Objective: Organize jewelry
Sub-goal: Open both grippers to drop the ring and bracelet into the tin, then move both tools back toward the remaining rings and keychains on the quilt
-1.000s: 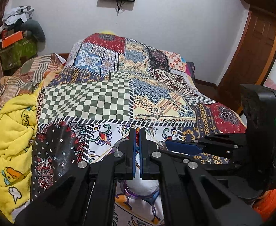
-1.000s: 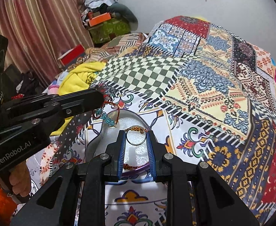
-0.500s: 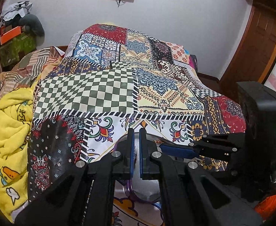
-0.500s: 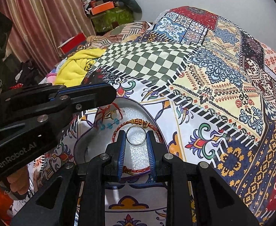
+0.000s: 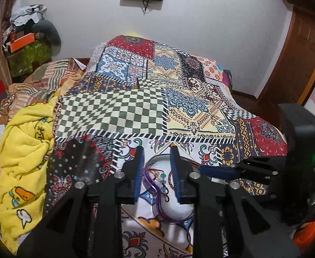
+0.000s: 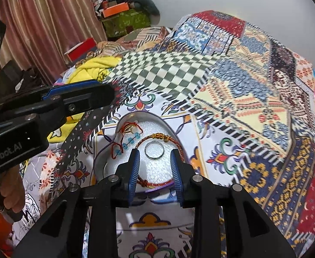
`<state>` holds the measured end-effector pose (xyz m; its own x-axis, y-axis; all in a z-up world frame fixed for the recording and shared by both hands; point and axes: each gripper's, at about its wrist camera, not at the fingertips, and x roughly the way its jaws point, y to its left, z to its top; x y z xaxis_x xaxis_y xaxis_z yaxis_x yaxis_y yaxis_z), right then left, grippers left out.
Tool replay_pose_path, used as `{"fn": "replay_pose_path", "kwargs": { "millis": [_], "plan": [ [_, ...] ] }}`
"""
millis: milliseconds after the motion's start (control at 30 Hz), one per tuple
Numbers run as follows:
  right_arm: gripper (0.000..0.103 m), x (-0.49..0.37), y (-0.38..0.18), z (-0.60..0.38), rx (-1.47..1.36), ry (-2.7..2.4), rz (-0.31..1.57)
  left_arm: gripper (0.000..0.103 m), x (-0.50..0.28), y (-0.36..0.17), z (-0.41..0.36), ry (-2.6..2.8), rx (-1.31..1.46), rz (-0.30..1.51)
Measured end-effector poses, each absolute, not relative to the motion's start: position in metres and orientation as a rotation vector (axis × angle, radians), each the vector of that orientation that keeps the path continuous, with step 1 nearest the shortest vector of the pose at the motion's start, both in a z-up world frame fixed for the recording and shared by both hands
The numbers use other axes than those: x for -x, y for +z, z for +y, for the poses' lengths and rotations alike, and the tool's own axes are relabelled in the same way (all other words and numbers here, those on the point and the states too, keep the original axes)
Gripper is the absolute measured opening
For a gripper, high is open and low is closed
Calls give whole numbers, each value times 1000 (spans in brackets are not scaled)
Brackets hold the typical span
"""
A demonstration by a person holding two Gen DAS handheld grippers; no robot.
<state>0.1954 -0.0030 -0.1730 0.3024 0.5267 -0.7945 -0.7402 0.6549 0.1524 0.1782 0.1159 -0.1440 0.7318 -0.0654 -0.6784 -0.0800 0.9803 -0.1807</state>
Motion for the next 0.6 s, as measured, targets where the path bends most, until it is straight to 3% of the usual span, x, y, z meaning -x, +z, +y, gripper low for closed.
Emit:
{"fn": "replay_pose_path", "kwargs": {
  "millis": [367, 600],
  "plan": [
    [27, -180, -130, -58, 176, 741, 845, 31, -150, -121, 96, 2, 157, 729],
    [27, -170, -120, -99, 137, 658, 825, 46, -134, -115, 67, -40, 109, 729]
  ]
}}
